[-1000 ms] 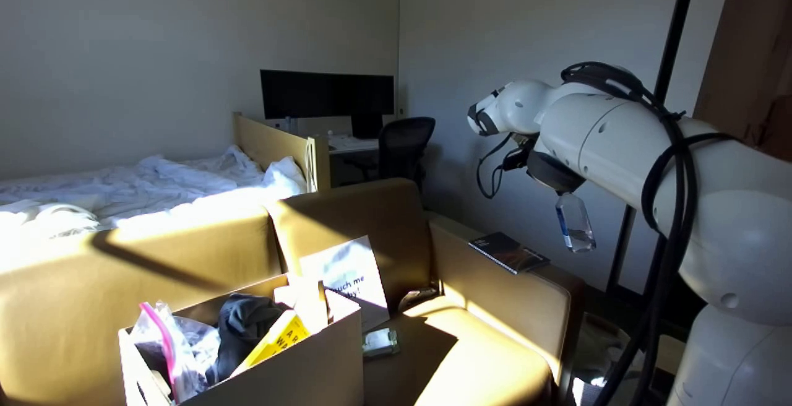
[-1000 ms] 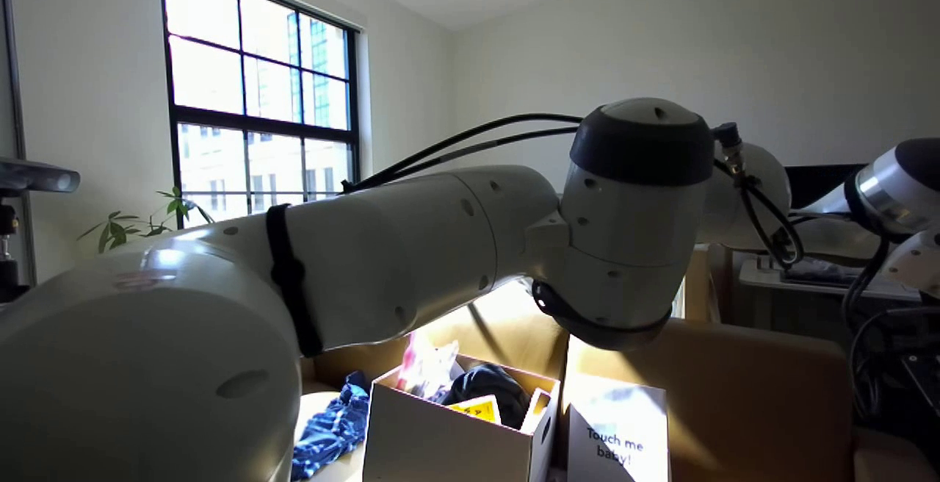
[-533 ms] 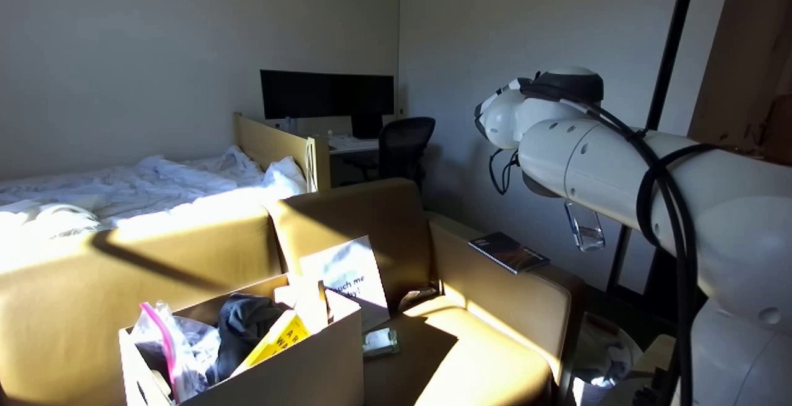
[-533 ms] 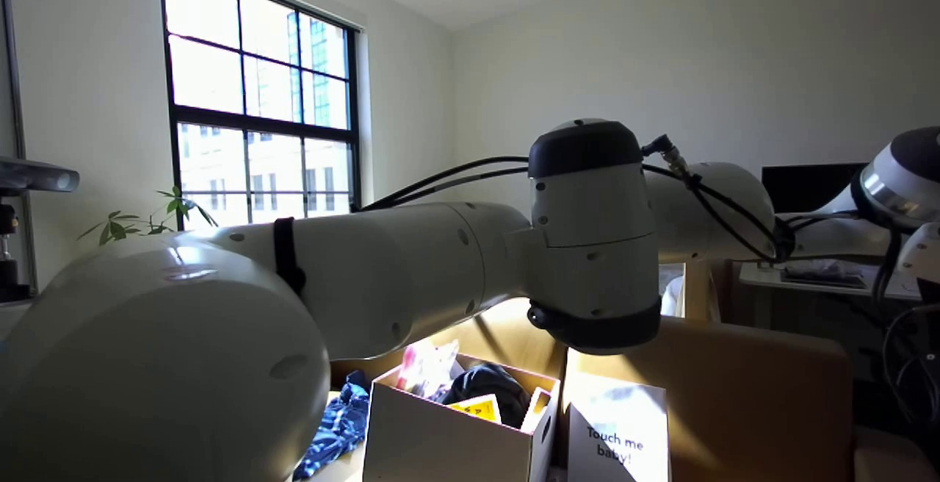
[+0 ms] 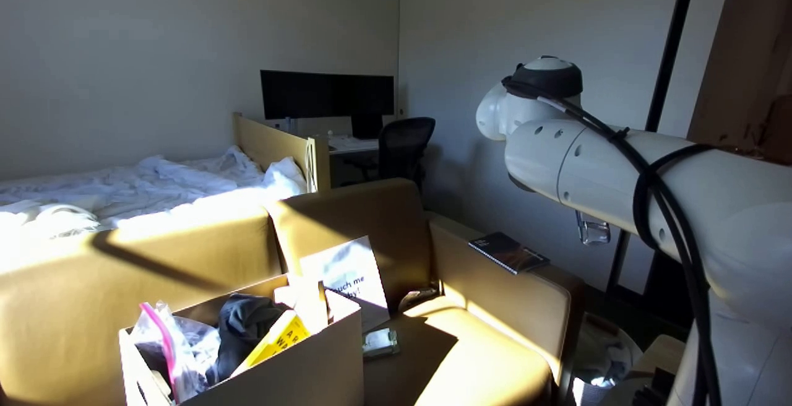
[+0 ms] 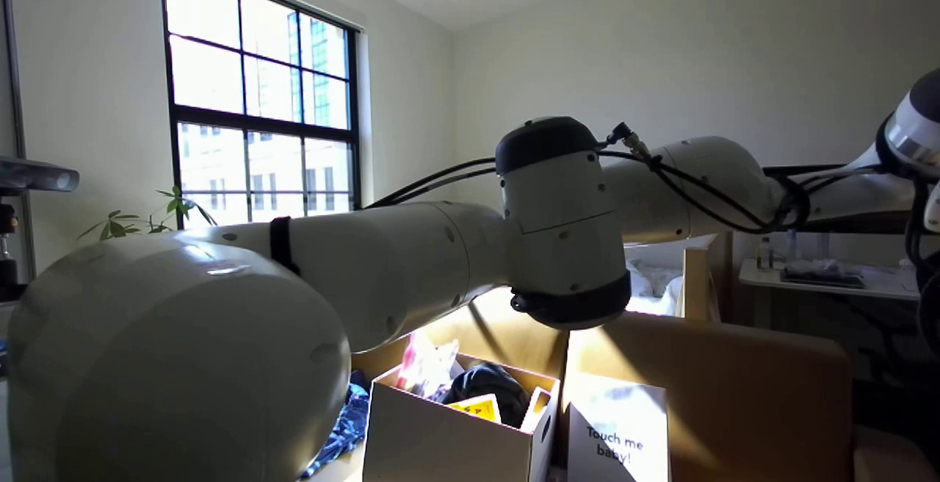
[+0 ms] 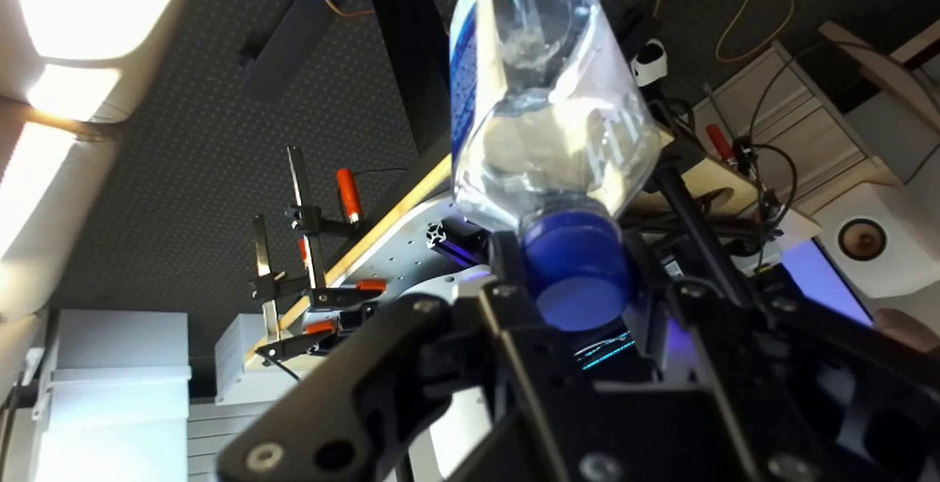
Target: Remove the water bottle from the box and put it on the armrest
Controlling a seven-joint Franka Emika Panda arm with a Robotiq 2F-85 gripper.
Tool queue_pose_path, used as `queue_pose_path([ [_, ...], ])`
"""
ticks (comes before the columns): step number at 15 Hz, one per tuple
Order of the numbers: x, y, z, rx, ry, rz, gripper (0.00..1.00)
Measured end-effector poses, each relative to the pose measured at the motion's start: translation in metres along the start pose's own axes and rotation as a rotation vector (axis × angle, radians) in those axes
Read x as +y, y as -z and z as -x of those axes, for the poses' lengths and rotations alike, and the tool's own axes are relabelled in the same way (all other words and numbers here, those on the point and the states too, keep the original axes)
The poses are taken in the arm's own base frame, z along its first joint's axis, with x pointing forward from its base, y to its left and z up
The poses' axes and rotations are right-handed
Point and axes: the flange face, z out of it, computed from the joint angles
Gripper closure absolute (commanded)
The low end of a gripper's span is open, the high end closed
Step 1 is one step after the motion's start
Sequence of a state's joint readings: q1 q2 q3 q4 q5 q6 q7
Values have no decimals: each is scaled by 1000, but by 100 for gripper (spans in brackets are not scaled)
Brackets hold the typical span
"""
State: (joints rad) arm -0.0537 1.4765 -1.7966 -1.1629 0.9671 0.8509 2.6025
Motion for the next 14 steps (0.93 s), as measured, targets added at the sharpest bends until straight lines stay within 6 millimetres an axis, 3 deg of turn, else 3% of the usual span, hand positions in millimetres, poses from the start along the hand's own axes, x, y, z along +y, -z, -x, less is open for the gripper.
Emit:
queue_pose_path([
  [3,-1,3,-12,-14,-17,14,65],
  [4,-1,3,-12,-13,-17,15,90],
  [9,1,-3,-14,-9,-5,60,90],
  [14,-52,-38,-24,1,-95,228,90],
])
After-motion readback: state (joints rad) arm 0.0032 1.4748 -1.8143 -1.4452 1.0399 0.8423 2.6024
